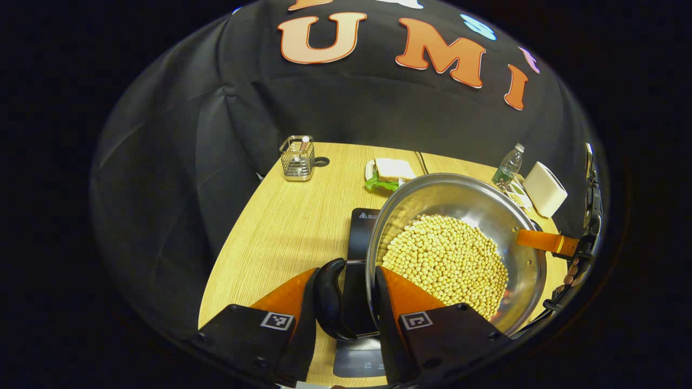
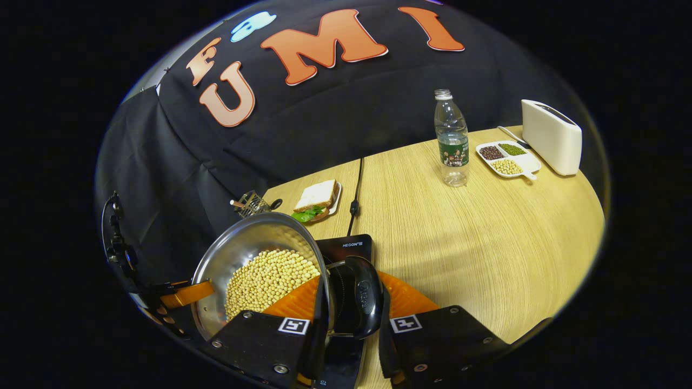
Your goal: First push the handle of the pot to place it horizontally, then grasp the pot with both hands and set it on the induction cooktop.
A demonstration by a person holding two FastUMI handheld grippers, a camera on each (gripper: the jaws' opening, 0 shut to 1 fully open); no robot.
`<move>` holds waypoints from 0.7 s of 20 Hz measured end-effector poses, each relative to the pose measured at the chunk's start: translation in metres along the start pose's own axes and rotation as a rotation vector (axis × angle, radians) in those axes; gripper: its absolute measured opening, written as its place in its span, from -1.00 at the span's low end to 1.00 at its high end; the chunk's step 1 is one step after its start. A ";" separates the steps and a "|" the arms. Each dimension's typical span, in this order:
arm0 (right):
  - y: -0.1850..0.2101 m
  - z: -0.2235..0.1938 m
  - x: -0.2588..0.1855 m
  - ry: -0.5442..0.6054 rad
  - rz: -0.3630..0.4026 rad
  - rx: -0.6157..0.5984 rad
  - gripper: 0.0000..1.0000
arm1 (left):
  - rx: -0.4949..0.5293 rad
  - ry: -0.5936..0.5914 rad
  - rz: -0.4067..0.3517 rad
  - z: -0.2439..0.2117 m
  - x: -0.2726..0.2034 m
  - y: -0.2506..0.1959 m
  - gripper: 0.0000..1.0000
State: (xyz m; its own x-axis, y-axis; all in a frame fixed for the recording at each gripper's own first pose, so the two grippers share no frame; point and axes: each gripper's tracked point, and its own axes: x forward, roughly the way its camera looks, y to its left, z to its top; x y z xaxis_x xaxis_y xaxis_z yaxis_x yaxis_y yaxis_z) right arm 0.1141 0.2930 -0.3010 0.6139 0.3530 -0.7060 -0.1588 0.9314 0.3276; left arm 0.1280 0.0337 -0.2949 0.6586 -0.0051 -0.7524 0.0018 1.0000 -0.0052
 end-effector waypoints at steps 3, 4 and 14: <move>0.000 -0.005 0.007 0.002 -0.015 0.005 -0.20 | -0.006 0.009 -0.016 -0.003 0.004 0.001 0.14; -0.001 -0.006 0.007 0.004 -0.020 0.001 -0.20 | -0.009 0.014 -0.021 -0.005 0.005 0.002 0.14; -0.008 -0.022 0.011 0.044 -0.025 0.015 -0.05 | -0.012 0.015 -0.064 -0.006 0.014 0.000 0.20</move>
State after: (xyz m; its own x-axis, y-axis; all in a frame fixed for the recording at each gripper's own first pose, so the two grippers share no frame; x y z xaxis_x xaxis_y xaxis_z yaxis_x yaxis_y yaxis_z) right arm 0.1049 0.2914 -0.3249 0.5830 0.3335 -0.7409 -0.1319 0.9386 0.3187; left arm 0.1328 0.0341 -0.3092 0.6462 -0.0693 -0.7600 0.0346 0.9975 -0.0615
